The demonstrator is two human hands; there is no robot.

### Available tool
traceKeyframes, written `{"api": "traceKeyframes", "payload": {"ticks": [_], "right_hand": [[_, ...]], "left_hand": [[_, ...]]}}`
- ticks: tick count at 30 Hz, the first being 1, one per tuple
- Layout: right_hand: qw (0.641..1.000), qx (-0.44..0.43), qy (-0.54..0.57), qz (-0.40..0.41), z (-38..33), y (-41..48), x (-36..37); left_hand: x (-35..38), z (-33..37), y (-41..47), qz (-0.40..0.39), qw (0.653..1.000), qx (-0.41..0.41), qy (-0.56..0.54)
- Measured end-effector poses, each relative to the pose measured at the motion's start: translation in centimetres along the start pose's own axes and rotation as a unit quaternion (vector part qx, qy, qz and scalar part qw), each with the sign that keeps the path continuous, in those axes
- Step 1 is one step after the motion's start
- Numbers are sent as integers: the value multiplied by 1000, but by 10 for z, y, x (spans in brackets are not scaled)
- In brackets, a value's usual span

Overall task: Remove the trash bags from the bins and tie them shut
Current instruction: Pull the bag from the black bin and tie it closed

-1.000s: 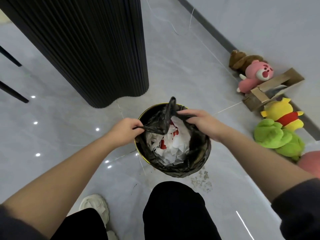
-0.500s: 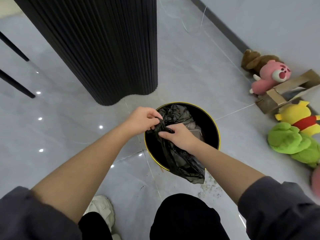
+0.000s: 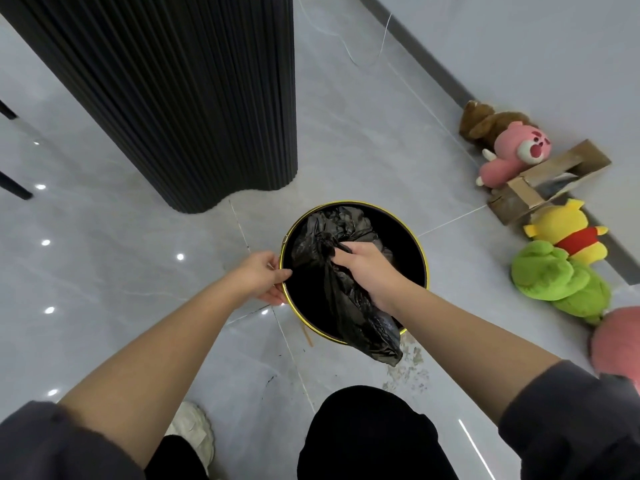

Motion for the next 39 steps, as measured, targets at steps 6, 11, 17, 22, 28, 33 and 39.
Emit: {"api": "traceKeyframes", "payload": {"ticks": [6, 11, 17, 22, 28, 33, 39], "right_hand": [[997, -26, 47, 59, -27, -18, -27], [985, -45, 91, 142, -53, -22, -49], [975, -89, 141, 147, -91, -34, -56], [971, -132, 128, 152, -136, -47, -47], [970, -172, 118, 122, -180, -64, -27], [974, -181, 108, 81, -203, -71, 11], [980, -167, 102, 45, -208, -59, 74]], "left_hand": [[22, 17, 9, -16, 1000, 15, -14], [47, 35, 18, -19, 999, 32, -31], [60, 41, 17, -13, 998, 20, -52], [61, 51, -1, -52, 996, 18, -77], [23, 65, -34, -55, 993, 7, -100], [-31, 83, -79, -3, 995, 67, -77], [-107, 73, -118, 83, 991, 102, -18]]}}
Point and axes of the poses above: each hand's wrist, its own y-axis towards the middle knuckle, its own x-axis out of the palm, z = x × y, the point moved 2 cm from there along y, towards the middle knuckle, and after that the axes turned 4 degrees about y, right-handed, at the moved point
